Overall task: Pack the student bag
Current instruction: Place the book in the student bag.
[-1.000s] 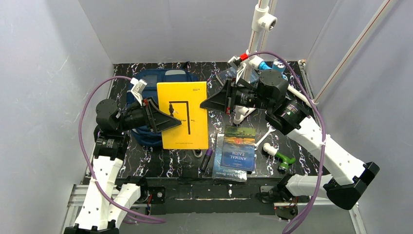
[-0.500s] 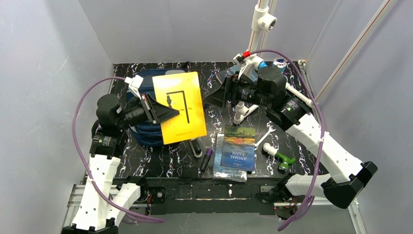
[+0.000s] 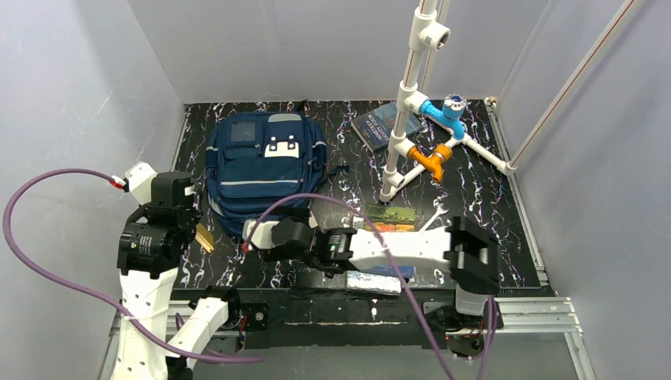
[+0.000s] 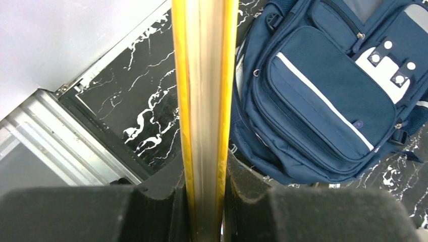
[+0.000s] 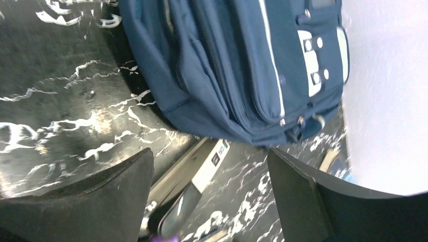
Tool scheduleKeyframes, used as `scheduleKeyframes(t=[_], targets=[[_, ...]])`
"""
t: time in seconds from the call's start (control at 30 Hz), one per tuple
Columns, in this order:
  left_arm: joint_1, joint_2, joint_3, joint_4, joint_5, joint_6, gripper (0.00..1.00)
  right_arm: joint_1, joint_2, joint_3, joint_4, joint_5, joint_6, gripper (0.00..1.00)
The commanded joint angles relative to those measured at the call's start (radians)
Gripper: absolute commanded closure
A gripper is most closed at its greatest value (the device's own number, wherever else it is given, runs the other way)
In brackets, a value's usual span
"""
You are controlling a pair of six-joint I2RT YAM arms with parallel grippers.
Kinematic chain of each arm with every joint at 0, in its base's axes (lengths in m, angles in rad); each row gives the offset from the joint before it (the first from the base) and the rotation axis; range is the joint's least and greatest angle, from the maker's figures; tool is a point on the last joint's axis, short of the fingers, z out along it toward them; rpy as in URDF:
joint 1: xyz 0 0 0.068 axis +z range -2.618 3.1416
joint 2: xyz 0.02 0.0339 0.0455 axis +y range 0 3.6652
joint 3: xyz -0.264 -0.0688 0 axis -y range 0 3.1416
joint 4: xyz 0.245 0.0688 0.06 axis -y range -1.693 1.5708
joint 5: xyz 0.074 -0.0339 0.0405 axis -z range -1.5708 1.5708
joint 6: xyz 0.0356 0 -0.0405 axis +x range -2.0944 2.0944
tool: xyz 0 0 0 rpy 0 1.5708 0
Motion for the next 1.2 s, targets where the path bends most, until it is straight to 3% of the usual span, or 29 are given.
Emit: scheduleKeyframes(t=[0.0, 0.17, 0.57, 0.63, 0.7, 0.8, 0.83, 0.93, 1.17], targets=[[0.003, -0.023, 0.018, -0.019, -0.065, -0.088, 1.00, -0.042, 0.171, -0.040, 0.412, -0.078, -0.409, 0.14], [0.002, -0.018, 0.007, -0.021, 0.054, -0.224, 1.00, -0.122, 0.271, -0.045, 0.530, -0.161, -0.392, 0.26], [0.002, -0.037, -0.018, -0.038, -0.065, -0.206, 1.00, -0.229, 0.335, -0.030, 0.559, -0.273, -0.360, 0.24], [0.003, -0.047, -0.042, -0.034, -0.065, -0.204, 1.00, -0.242, 0.353, -0.001, 0.547, -0.289, -0.342, 0.32], [0.002, -0.055, -0.066, -0.030, -0.042, -0.211, 1.00, -0.252, 0.370, 0.027, 0.541, -0.298, -0.315, 0.55], [0.003, -0.064, -0.103, -0.010, 0.064, -0.274, 1.00, -0.259, 0.365, 0.095, 0.499, -0.306, -0.218, 0.79], [0.003, -0.063, -0.116, 0.021, 0.121, -0.288, 1.00, -0.262, 0.368, 0.145, 0.441, -0.298, -0.168, 0.97], [0.003, -0.045, -0.140, 0.078, 0.211, -0.310, 1.00, -0.282, 0.359, 0.276, 0.328, -0.314, -0.008, 0.99], [0.003, -0.010, -0.084, 0.066, 0.187, -0.391, 1.00, -0.322, 0.332, 0.460, 0.230, -0.203, 0.236, 0.99]])
